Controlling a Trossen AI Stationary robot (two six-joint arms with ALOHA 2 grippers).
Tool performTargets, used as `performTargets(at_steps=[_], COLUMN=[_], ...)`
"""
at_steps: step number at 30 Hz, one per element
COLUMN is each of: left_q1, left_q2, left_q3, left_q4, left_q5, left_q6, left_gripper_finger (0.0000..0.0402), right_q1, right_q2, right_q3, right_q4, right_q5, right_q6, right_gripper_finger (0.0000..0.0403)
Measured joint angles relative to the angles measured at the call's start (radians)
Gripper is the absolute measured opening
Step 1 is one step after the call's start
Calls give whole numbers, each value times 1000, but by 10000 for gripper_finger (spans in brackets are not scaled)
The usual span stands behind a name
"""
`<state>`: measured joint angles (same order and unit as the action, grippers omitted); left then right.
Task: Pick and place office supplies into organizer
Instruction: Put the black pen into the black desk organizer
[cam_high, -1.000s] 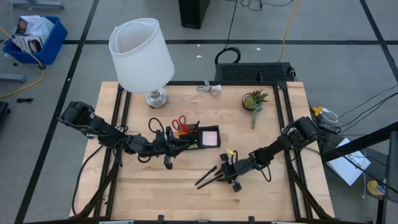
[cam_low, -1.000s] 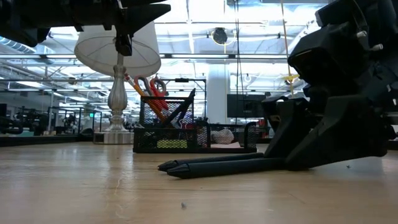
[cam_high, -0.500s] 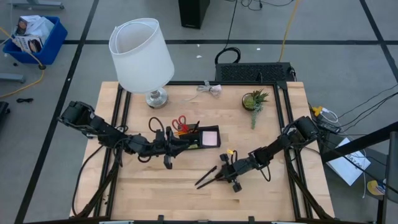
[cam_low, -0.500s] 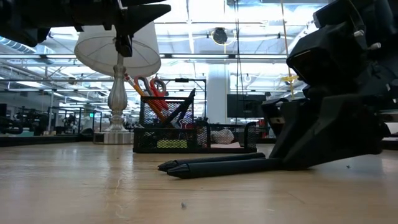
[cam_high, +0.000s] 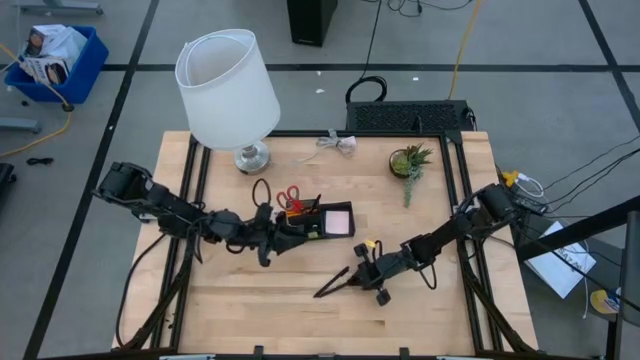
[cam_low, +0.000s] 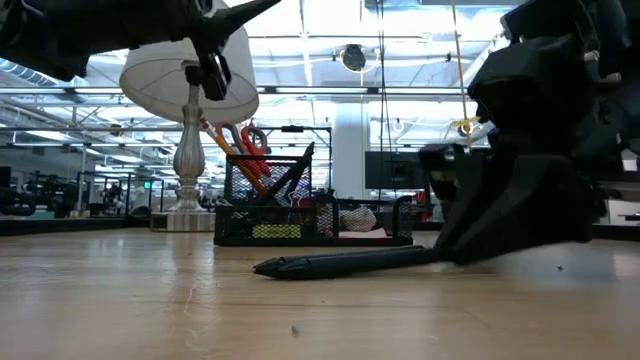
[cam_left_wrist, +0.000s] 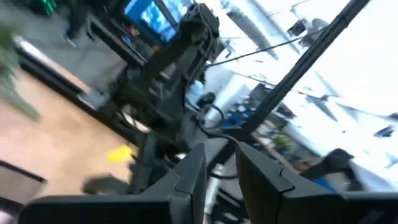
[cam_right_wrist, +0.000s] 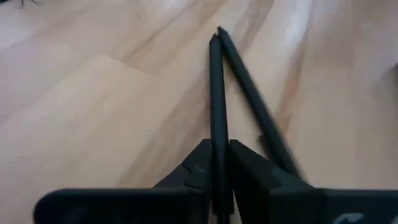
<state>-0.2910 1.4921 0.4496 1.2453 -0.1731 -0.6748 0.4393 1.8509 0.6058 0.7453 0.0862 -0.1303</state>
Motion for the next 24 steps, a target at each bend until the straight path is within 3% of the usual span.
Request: performTargets(at_steps=[6, 14, 19, 24], left_q1=[12, 7, -22, -48], left_q2=[0, 0, 0, 0], left_q3=[0, 0, 0, 0], left_q4=[-21, -134, -264, -312], left_q5=[101, 138, 172, 234], left_q6=[-222, -430, -601, -667], left_gripper_finger=[90, 90, 90, 90], right_q1=[0, 8, 7, -5], right_q2=[-79, -167, -170, -167], right_q3=[1, 1, 21, 62], right_q4=[-1, -8, -1, 5], right_q5=[19, 22, 23, 22], right_q6=[-100, -296, -466, -589], right_gripper_finger=[28, 40, 35, 28])
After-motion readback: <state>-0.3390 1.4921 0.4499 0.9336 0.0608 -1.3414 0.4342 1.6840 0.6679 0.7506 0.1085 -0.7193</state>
